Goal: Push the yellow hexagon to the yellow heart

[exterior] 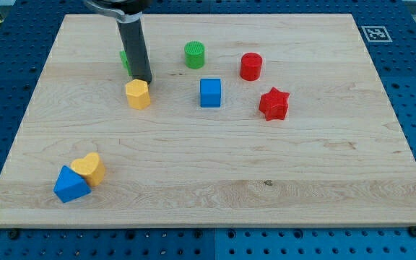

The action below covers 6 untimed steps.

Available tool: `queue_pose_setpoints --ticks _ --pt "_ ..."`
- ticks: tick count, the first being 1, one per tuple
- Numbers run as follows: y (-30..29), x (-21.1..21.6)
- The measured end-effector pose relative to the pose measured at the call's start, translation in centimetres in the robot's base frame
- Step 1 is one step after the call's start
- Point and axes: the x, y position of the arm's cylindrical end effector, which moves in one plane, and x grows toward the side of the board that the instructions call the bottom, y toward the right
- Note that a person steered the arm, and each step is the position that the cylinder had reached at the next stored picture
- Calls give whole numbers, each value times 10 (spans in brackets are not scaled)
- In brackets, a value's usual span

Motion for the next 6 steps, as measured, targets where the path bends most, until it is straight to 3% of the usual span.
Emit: queue_pose_setpoints --ticks 4,6 --pt "-7 109" --pt "0 119"
